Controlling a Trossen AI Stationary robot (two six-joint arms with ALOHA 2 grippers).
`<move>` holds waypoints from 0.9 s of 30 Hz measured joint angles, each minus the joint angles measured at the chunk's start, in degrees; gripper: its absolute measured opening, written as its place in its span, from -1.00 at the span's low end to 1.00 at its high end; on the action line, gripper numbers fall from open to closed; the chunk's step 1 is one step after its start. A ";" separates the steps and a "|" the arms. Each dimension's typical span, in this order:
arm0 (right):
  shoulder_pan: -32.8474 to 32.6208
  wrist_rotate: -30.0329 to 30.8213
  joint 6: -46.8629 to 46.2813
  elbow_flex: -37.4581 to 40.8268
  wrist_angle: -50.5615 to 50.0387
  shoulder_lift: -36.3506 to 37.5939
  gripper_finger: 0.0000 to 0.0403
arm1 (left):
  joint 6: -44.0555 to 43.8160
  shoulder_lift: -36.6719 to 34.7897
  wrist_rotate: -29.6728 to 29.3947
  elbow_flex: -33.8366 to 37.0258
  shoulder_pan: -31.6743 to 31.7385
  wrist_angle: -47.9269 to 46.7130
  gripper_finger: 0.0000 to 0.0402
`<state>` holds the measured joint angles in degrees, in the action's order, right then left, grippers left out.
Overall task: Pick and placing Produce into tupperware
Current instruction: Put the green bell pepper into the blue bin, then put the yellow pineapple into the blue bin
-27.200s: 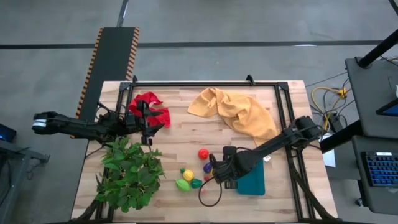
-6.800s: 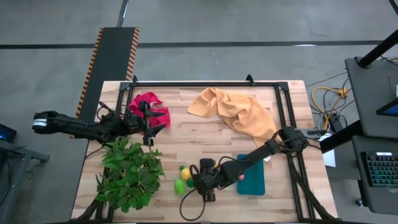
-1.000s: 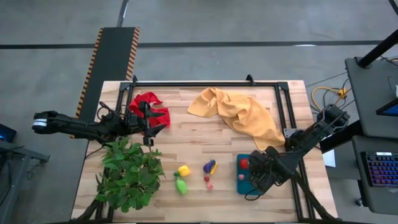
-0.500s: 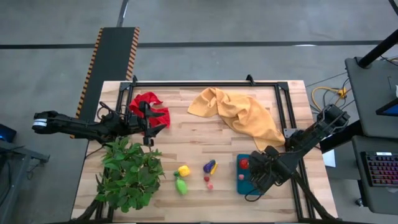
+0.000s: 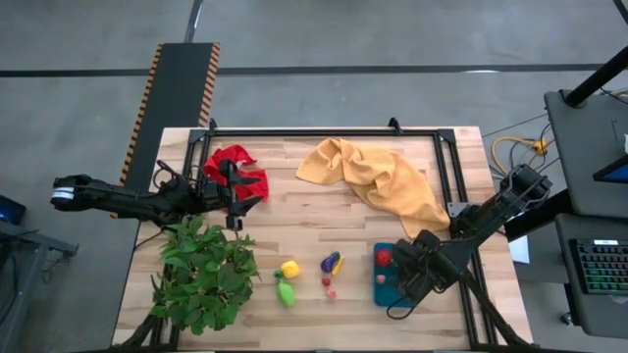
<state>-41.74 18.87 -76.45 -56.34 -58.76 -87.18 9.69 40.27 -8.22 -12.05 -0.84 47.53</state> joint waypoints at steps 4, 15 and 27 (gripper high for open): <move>0.00 0.22 0.06 -0.12 -0.07 0.05 0.43 | 0.00 0.09 0.00 -0.04 0.00 0.00 -0.02; -0.02 17.44 20.70 -5.19 14.50 0.09 0.37 | 0.00 0.11 0.00 -0.07 0.00 0.02 -0.02; 0.13 -6.16 73.44 -4.01 67.87 0.03 0.24 | 0.00 0.11 0.00 -0.06 0.00 0.02 -0.02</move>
<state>-41.60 12.71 -3.01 -60.34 9.11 -87.15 9.69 40.38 -8.22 -12.12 -0.84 47.55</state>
